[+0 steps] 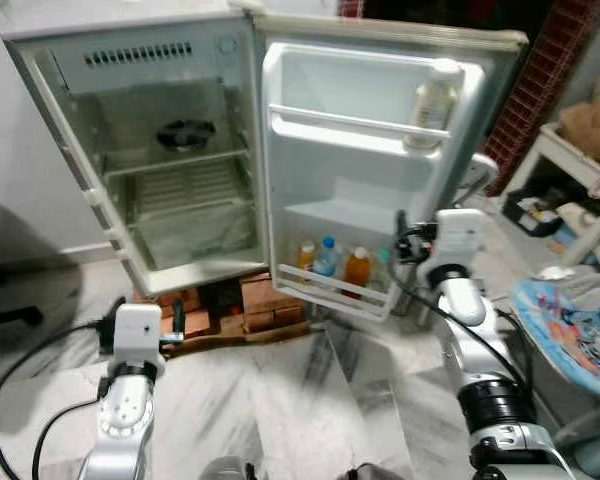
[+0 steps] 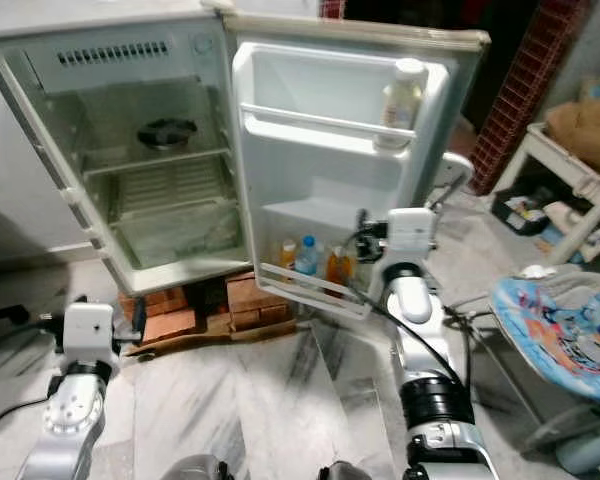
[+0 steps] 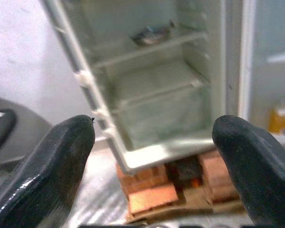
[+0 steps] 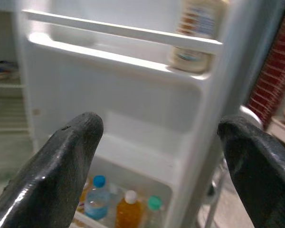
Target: Restocking fridge
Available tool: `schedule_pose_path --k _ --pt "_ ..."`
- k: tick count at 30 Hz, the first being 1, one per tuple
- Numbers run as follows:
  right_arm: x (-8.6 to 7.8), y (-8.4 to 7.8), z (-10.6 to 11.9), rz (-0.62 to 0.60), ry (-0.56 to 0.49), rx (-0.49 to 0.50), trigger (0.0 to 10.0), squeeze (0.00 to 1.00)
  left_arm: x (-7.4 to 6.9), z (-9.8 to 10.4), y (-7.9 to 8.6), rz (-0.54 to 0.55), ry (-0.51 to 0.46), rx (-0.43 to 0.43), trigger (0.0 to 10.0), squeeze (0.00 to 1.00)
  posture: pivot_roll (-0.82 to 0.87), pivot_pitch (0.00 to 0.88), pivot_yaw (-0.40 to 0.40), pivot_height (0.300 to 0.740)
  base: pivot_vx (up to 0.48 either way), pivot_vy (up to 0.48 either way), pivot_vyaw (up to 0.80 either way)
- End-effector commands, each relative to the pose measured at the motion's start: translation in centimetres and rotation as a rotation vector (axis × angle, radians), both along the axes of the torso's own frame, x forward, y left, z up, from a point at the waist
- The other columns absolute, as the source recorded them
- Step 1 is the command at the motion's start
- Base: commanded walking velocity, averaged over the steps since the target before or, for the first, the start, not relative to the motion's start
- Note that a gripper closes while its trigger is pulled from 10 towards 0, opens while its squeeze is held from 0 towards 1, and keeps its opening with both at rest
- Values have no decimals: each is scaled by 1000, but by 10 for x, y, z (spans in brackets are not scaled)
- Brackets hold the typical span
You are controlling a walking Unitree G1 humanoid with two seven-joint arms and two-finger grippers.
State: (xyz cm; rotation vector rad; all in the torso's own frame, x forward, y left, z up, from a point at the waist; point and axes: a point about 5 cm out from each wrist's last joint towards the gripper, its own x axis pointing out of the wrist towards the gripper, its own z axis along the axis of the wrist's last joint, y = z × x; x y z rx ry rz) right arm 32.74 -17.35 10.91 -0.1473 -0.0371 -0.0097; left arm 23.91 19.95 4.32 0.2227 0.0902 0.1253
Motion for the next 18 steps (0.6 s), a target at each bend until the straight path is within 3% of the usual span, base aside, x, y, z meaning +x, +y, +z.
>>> schedule_pose_path --k 1,3,6,9,11,18 --pt "-2 3 -3 35 8 -13 10000 0 -6 -6 1 -7 27 -6 10000 0 10 0 17 740 0 0 0" --pt "-7 5 -12 60 38 15 10000 0 -7 -6 1 -17 35 -6 10000 0 10 0 17 740 0 0 0" --pt "-12 5 -22 54 67 -29 10000 0 -8 -6 2 -19 37 -7 10000 0 6 0 21 740 0 0 0" --pt "-16 10 -30 93 127 49 10000 0 -8 -6 2 -20 37 -8 10000 0 4 0 23 740 0 -268 0" --pt "-18 17 -24 183 90 35 10000 0 -8 -6 1 -30 37 -9 10000 0 2 0 23 740 291 -367 0" --pt "-16 18 -19 188 62 35 10000 0 -7 -5 1 -33 38 -8 10000 0 1 0 23 740 280 -387 0"
